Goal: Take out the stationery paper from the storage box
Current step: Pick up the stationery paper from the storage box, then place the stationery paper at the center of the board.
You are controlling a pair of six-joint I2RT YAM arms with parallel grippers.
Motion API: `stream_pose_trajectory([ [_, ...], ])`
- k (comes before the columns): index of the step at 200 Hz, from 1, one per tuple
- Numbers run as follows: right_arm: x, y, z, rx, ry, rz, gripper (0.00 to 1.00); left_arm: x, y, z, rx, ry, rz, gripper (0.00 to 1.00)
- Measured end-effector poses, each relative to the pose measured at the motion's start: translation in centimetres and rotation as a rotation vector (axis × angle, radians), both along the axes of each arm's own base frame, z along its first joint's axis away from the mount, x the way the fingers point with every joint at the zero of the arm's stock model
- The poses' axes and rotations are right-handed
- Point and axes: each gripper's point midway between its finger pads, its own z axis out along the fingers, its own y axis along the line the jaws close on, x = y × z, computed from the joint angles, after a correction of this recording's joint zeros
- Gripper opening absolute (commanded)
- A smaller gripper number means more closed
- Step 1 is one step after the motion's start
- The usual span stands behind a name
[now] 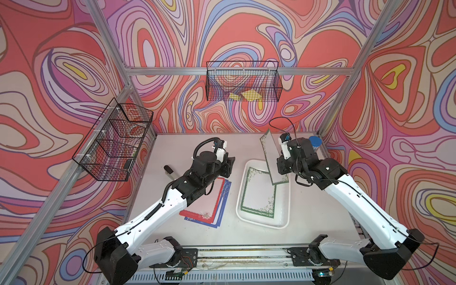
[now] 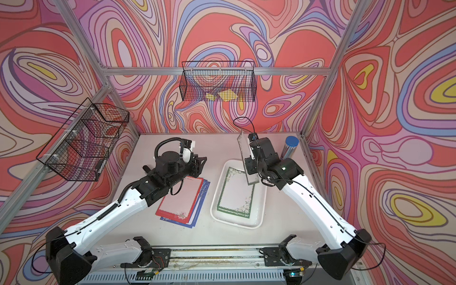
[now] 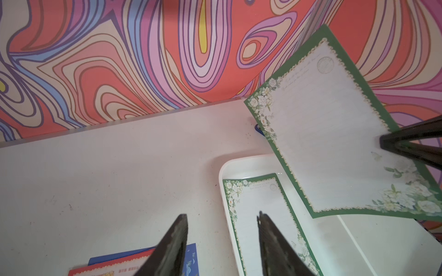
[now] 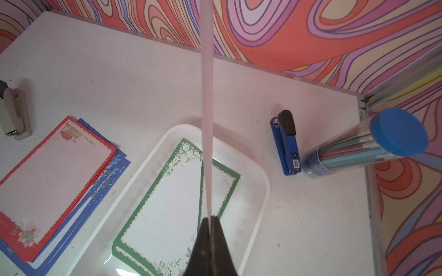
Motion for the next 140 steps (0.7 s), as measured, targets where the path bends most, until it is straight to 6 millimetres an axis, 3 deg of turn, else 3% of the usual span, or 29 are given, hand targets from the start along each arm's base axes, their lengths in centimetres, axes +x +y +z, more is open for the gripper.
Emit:
stream_pose_trajectory([
  [36,-1.2,-0.4,4.3,-0.038,-0.216,0.106,0.0,-1.3,-1.2,2.2,-0.067,-0.095,-0.113,0.73],
  [65,-4.3,0.3,7.8,0.04,-0.455,0.26,0.0,-2.9,-3.2,3.9,-0.12,-0.146,-0.272,0.77],
  [105,-8.4,2.2,13.5,0.175,-0.724,0.467,0.0,-5.7,-5.3,6.4,-0.188,-0.235,-0.476,0.76],
  [140,-10.7,3.9,16.1,0.272,-0.821,0.604,0.0,-8.0,-5.2,8.4,-0.217,-0.319,-0.576,0.7],
])
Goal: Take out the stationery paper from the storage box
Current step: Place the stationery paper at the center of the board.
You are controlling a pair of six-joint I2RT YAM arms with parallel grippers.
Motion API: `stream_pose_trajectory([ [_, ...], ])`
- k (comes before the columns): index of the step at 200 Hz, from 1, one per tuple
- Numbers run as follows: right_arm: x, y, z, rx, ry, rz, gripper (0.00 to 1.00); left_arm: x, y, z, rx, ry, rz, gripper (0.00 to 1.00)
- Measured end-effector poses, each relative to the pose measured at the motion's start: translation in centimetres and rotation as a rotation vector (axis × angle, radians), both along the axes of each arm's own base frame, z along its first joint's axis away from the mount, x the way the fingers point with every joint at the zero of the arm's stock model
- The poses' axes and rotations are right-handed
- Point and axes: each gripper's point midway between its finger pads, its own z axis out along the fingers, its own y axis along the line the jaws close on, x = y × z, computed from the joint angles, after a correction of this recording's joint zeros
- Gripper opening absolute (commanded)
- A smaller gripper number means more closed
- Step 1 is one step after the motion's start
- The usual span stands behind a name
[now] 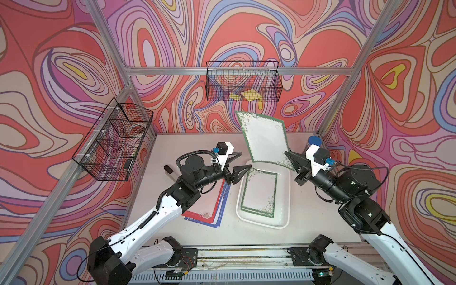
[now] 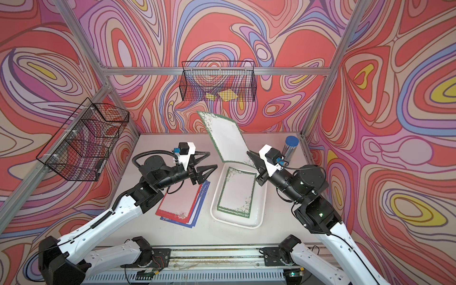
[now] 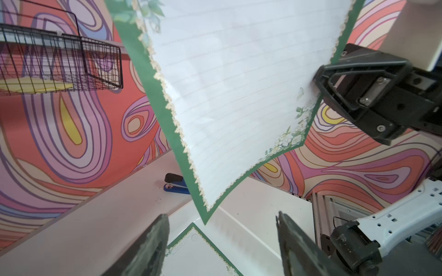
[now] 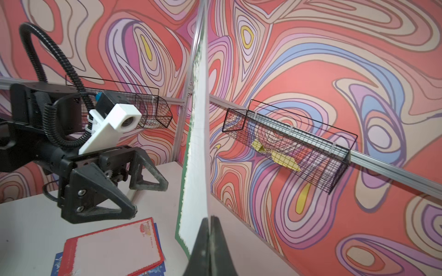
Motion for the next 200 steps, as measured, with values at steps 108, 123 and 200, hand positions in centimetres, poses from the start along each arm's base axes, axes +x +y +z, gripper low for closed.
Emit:
stream_pose_trajectory([
  [108,-5.8,2.4,2.8,0.093,-0.035,0.347,0.0,-8.1,2.4,6.7,-0.101,-0.225,-0.225,0.4],
  [123,-6.1,2.5,2.8,0.096,-0.028,0.368,0.0,-8.6,2.5,7.0,-0.106,-0.229,-0.244,0.36],
  [200,-6.9,2.9,3.1,0.148,0.004,0.445,0.0,-10.2,2.6,7.9,-0.139,-0.219,-0.324,0.1],
])
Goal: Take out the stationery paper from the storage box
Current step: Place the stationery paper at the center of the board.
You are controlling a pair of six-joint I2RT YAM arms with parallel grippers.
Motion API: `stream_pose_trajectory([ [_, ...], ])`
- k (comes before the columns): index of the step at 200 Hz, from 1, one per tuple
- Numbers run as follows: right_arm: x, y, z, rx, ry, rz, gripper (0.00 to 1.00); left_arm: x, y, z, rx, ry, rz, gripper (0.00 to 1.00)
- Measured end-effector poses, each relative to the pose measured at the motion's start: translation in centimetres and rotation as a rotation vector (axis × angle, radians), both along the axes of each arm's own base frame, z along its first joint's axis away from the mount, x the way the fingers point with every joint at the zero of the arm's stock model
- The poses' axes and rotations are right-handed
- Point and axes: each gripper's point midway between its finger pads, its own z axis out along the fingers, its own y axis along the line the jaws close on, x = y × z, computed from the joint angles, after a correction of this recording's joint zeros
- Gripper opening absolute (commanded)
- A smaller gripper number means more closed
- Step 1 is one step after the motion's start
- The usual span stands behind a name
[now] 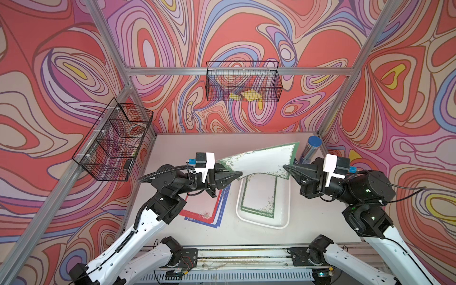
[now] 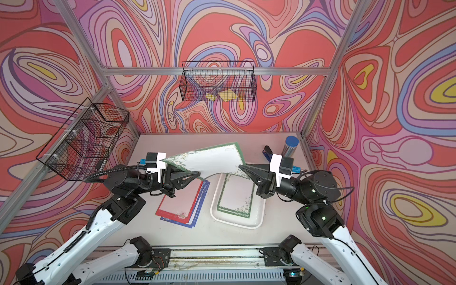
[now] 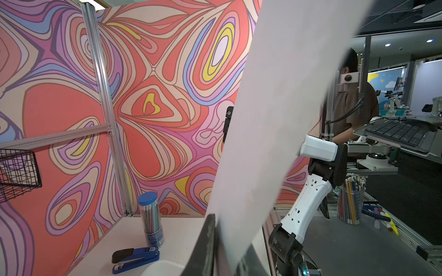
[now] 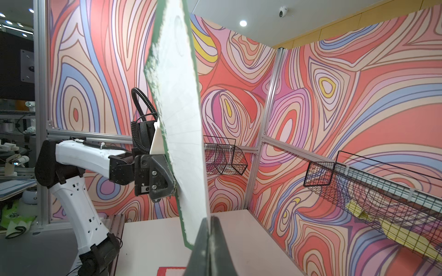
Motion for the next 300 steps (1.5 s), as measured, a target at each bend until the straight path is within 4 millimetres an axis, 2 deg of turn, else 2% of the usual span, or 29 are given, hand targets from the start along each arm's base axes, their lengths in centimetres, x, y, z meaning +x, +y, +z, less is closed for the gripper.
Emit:
stream_pose_trajectory([
  [47,1.1,1.2,-1.1,0.013,0.096,0.057,0.0,-0.5,0.2,1.0,-0.031,-0.008,-0.025,0.07],
  [61,1.5,1.6,-1.6,0.011,0.123,0.073,0.0,-0.5,0.1,1.0,-0.03,-0.006,-0.029,0.0],
  [85,1.8,1.9,-2.2,0.008,0.153,0.083,0.0,-0.3,0.0,0.8,-0.023,-0.001,-0.025,0.0],
  [113,1.8,1.8,-2.1,0.014,0.153,0.076,0.0,0.1,0.1,0.4,0.0,0.016,0.012,0.0],
  [126,2.1,1.7,-2.1,0.018,0.158,0.059,0.14,0.5,0.3,0.7,0.014,0.021,0.044,0.0],
  [139,2.7,1.5,-2.2,0.025,0.174,0.027,0.35,0.8,0.6,0.9,0.032,0.029,0.082,0.0],
  [156,3.8,1.2,-2.2,0.035,0.179,-0.034,0.55,1.3,1.1,1.0,0.063,0.049,0.141,0.0],
  [165,4.5,1.0,-2.4,0.041,0.194,-0.066,0.62,1.6,1.4,0.8,0.085,0.065,0.175,0.0],
  [178,5.4,0.8,-2.5,0.045,0.198,-0.115,0.64,2.1,1.9,0.4,0.121,0.094,0.226,0.0],
  [219,8.8,0.2,-3.9,0.03,0.25,-0.264,0.65,4.2,3.9,-2.3,0.295,0.235,0.404,0.0],
  [243,10.3,0.0,-5.1,0.009,0.284,-0.329,0.65,5.9,5.7,-4.5,0.409,0.35,0.521,0.0],
  [270,10.8,-0.2,-5.5,0.001,0.293,-0.36,0.65,7.9,7.7,-8.9,0.563,0.505,0.632,0.0],
  [300,10.8,-0.2,-5.6,-0.001,0.296,-0.362,0.65,9.1,8.9,-14.8,0.763,0.678,0.683,0.0],
])
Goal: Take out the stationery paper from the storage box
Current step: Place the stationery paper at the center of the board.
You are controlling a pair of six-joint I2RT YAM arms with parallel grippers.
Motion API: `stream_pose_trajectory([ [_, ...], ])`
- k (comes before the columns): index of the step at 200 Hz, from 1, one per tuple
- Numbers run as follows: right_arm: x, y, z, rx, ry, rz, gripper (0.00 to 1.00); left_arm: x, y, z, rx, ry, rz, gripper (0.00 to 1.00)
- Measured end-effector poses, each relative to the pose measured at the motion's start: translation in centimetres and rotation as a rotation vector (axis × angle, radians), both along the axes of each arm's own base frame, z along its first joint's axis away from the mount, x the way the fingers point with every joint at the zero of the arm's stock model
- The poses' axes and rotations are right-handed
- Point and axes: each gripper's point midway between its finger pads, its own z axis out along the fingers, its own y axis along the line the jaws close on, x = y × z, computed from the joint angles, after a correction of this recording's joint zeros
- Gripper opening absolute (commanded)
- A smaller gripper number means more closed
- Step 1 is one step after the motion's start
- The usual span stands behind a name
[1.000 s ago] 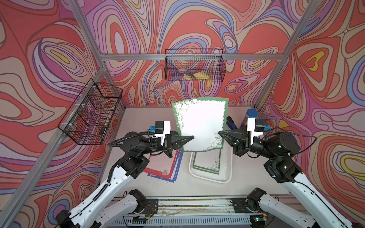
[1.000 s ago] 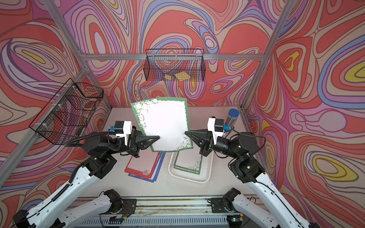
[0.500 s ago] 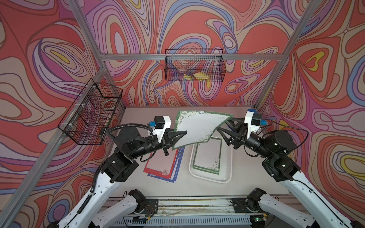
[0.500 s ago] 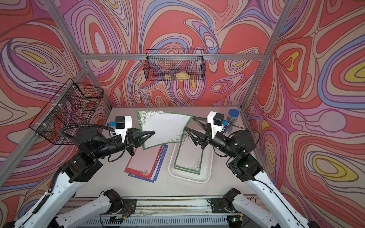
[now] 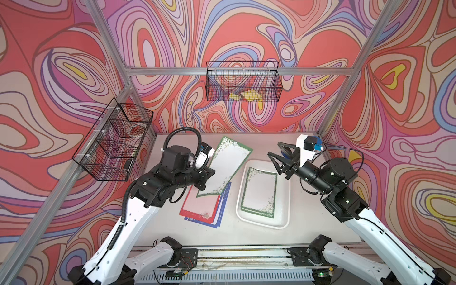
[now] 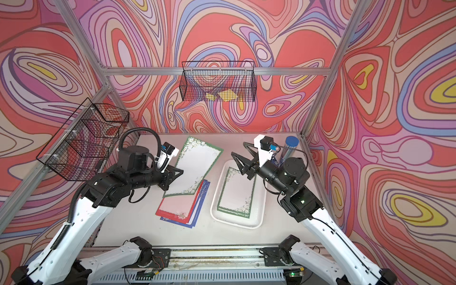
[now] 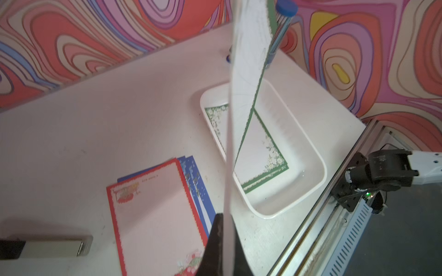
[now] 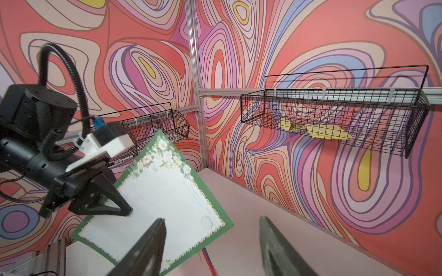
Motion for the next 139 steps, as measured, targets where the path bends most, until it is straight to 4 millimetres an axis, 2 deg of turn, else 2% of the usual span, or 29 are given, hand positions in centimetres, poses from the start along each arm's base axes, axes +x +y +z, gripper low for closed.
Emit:
stream_pose_trajectory([
  [34,0.1,-0.1,-0.1,-0.005,0.008,-0.007,0.65,0.7,0.8,-4.7,0.11,0.153,0.038,0.0],
  [86,0.6,-0.1,-0.8,-0.017,0.031,-0.024,0.65,2.0,4.1,-11.0,0.135,0.361,0.149,0.0],
  [110,1.1,-0.2,-1.1,-0.011,0.05,-0.041,0.64,2.3,3.6,-12.6,0.123,0.434,0.133,0.0],
  [139,1.5,-0.1,-1.3,-0.003,0.068,-0.049,0.64,2.6,3.0,-13.7,0.11,0.484,0.117,0.0],
])
